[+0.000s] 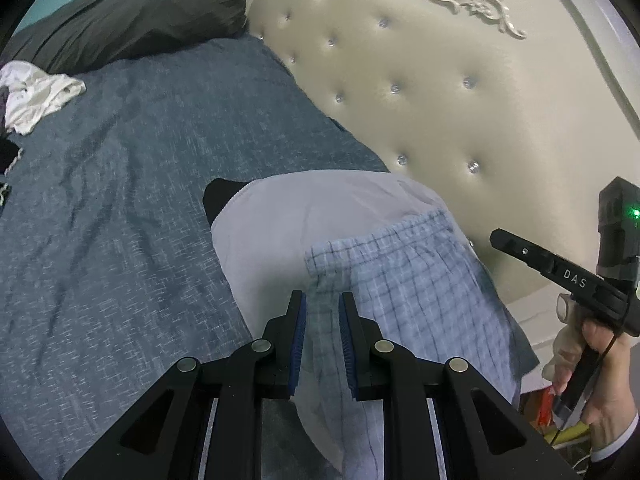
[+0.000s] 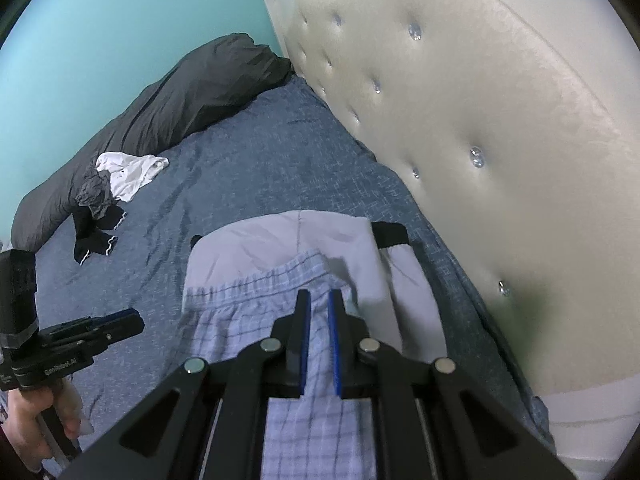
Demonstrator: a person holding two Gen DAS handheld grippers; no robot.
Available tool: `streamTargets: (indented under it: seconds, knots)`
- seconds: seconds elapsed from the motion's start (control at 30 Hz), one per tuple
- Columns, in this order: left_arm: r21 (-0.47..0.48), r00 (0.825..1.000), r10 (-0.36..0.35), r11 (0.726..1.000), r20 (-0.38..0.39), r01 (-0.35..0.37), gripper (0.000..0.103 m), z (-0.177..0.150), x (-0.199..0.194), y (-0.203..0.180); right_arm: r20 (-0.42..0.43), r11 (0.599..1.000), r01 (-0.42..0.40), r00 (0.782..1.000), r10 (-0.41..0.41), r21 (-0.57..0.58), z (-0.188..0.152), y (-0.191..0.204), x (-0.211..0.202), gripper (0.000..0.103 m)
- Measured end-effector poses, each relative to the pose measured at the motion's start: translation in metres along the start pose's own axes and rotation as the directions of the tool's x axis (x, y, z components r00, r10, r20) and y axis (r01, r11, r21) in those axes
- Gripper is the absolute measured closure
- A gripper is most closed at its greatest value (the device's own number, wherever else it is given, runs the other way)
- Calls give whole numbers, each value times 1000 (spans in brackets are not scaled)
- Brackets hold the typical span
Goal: Fold clothes
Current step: 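Lay the checked shorts flat on the pillow, then open both grippers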
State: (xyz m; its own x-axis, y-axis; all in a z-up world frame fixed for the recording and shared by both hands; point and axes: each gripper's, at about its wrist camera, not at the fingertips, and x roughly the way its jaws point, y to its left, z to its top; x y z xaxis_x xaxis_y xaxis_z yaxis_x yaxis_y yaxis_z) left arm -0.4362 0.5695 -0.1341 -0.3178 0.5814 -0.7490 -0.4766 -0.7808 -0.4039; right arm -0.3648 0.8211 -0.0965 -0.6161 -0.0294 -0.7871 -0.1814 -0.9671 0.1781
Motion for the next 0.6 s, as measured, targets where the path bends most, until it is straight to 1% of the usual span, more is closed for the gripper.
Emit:
streamTargets:
  seconds: [0.23, 0.6]
  knots:
    - [22, 1000, 13, 1000, 16, -13, 84, -9, -28, -12, 31, 1000, 8, 999, -9, 7, -13, 19, -29, 95]
    - [59, 999, 29, 998, 41, -31, 83, -21, -70, -30, 56, 999, 32, 998, -33, 22, -31, 29, -67, 94]
